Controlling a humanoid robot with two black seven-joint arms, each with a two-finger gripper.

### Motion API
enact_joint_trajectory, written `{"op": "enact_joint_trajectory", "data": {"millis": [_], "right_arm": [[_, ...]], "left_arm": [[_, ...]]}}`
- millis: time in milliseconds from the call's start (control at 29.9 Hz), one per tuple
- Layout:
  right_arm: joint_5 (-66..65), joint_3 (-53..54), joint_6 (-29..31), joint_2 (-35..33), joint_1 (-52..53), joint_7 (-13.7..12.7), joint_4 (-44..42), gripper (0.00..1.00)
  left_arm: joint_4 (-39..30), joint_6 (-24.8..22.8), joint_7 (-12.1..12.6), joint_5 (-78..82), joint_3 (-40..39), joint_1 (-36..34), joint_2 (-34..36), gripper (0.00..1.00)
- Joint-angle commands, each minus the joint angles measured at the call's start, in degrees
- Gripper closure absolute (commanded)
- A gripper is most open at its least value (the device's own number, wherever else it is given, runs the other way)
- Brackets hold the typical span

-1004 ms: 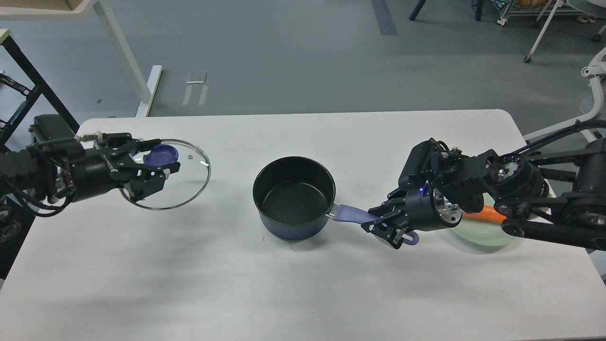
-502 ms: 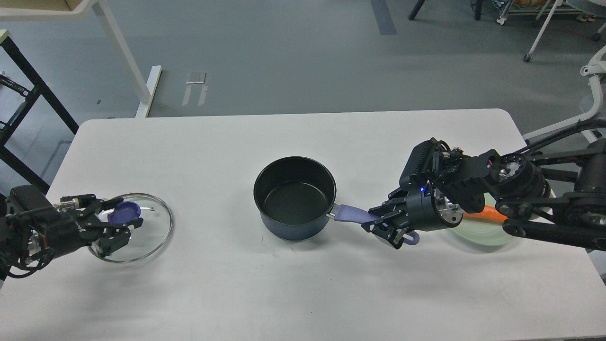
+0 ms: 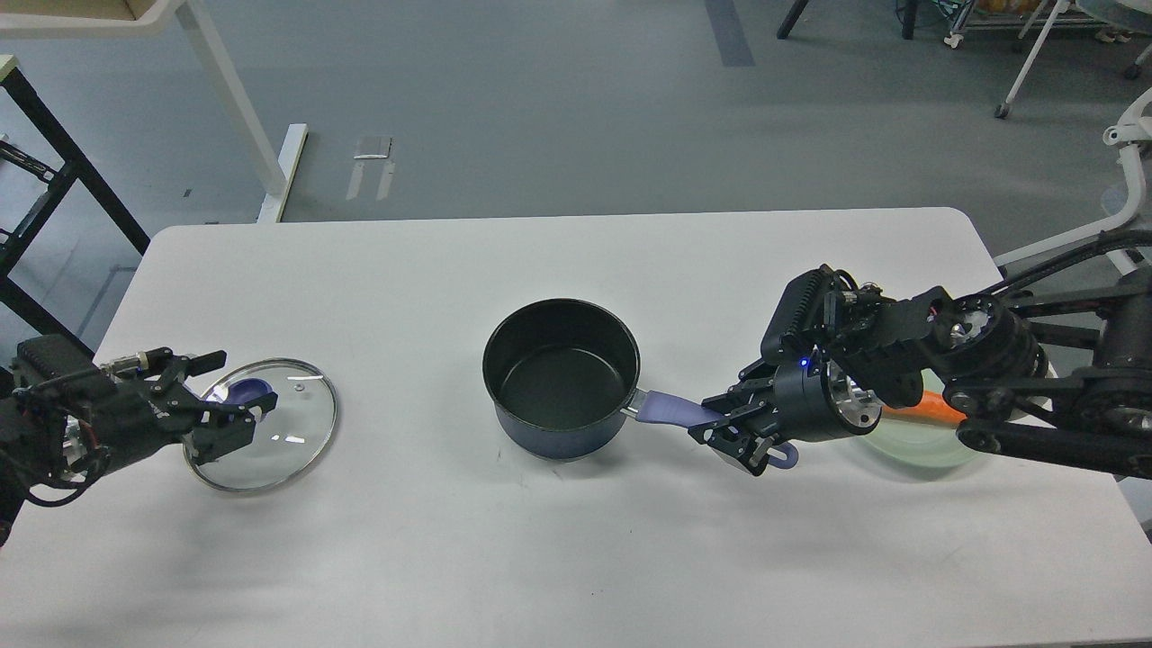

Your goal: Open pot lid

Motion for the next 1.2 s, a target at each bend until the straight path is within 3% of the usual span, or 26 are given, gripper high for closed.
{"op": "enact_joint_trajectory", "data": {"millis": [0,67,134,167,268,435,803,1004,1171], "right_arm": [[0.2,0.3,-0.3,0.0,0.0,0.1,0.0,0.27],[0.3,0.5,-0.5,-0.1,0.0,0.1,0.0,0.22],[1.2,0.9,-1.7,-1.0,0.1,0.1,0.0,0.06],[1.9,0.9,-2.8,-1.4,0.5,0.0,0.0,0.04],[3.0,3.0,-4.9,-3.1,0.6,0.0,-0.5,0.03],[6.9,16.6,-4.9,-6.7,-1.8,0.0,-1.0,0.02],[38.9,36.1,-7.8,-6.8,-4.6,-0.4,-16.7,0.02],[60.1,36.3,-15.9,-6.3,-6.7,0.0,-25.4,0.0],[77.1,36.9,-17.0,-0.9,-9.4,0.1,-32.8,0.0]], "left_arm": [[0.0,-0.5,-1.0,-6.7,0.0,-3.7,0.2,0.01],[0.0,-0.8,-1.5,-9.6,0.0,-6.3,0.1,0.01],[0.1,-1.8,-1.5,-13.6,0.0,-9.4,0.0,0.01],[0.1,-2.5,-1.5,-15.4,0.0,-10.7,-0.2,0.01],[0.4,-5.9,-1.5,-21.4,-0.2,-14.6,-0.8,0.01],[0.4,-8.5,-1.5,-36.4,-0.2,-20.3,-4.6,0.01],[1.4,-10.0,-1.5,-70.7,-5.4,-22.9,-14.6,0.01],[9.0,-15.8,-1.5,-83.2,-9.2,-22.4,-21.5,0.01],[17.8,-17.3,-1.5,-92.3,-10.3,-21.6,-26.6,0.01]]}}
